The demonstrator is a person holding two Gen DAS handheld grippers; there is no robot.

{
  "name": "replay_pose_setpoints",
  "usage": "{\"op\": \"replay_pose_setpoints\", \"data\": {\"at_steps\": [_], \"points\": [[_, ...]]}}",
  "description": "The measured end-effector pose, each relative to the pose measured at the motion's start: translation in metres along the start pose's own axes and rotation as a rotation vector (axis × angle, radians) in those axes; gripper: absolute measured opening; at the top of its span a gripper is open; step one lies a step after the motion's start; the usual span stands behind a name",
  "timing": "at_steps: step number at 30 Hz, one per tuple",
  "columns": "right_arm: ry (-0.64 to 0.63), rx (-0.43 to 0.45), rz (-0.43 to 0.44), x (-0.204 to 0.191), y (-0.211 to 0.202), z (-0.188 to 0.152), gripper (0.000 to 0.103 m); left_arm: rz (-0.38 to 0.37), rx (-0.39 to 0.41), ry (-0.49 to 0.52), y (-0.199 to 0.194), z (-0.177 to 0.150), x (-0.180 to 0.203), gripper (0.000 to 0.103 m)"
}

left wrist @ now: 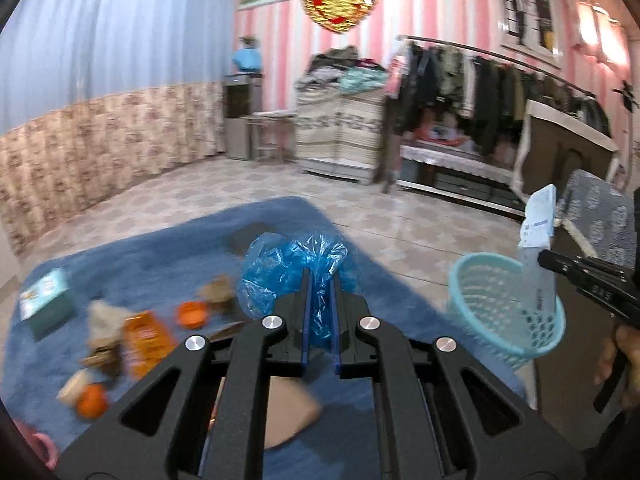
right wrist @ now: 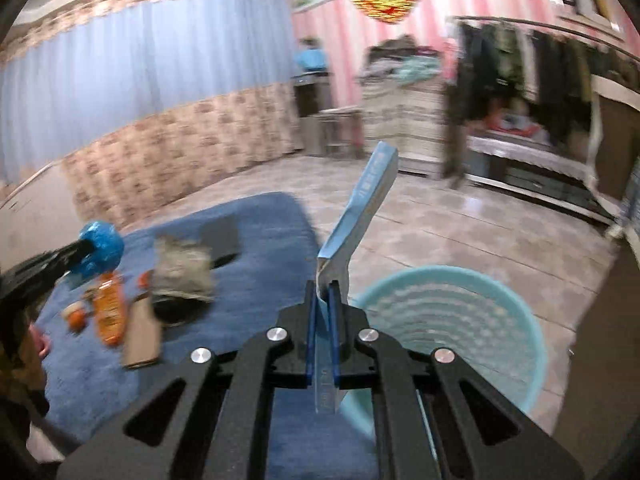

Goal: Collect trash
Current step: 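Carry both items to the teal basket while the left tool opens, dropping the bag, then open the right tool over the teal basket to drop the card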

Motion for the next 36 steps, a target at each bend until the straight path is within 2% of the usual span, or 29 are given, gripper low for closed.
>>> {"op": "replay_pose_setpoints", "data": {"at_steps": [3,6,9,14,19,22,25,26,27,33,36], "points": [[0.059,-0.018,-0.083,0.038,0.016,-0.005,0.006,-0.072,-0.033,0.013,0.045,0.0,0.032,0.006],[0.093,-0.047,-0.148,0.062,0.029,-0.017,0.006,-0.114,-0.06,0.029,0.079,-0.002,0.057,0.006],[0.13,-0.065,-0.184,0.083,0.037,-0.024,0.006,-0.173,-0.085,0.046,0.115,-0.005,0.09,0.006],[0.154,-0.089,-0.198,0.099,0.045,-0.033,0.006,-0.276,-0.135,0.072,0.171,-0.006,0.138,0.006],[0.196,-0.102,-0.192,0.116,0.05,-0.041,0.006,-0.343,-0.177,0.132,0.209,-0.016,0.18,0.007],[0.212,-0.118,-0.185,0.117,0.056,-0.045,0.006,-0.359,-0.193,0.148,0.224,-0.02,0.192,0.011],[0.215,-0.129,-0.18,0.117,0.06,-0.049,0.006,-0.356,-0.198,0.153,0.23,-0.021,0.195,0.038],[0.218,-0.133,-0.179,0.117,0.062,-0.048,0.006,-0.342,-0.189,0.151,0.227,-0.017,0.192,0.053],[0.22,-0.134,-0.179,0.118,0.063,-0.048,0.006,-0.332,-0.177,0.147,0.226,-0.015,0.19,0.063],[0.218,-0.137,-0.178,0.11,0.066,-0.049,0.006,-0.216,-0.114,0.135,0.206,0.005,0.145,0.088],[0.223,-0.141,-0.185,0.105,0.071,-0.05,0.006,-0.173,-0.089,0.116,0.196,0.014,0.123,0.09]]}}
Point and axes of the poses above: each gripper's, at about its wrist camera, not at the fingertips, and y roughly the way its jaws point, x to its right, z to its top, the point moved 7 cm from there along y, roughly the way its jaws point, and after that the axes turned 15 degrees about -z, right-handed, at the moved point
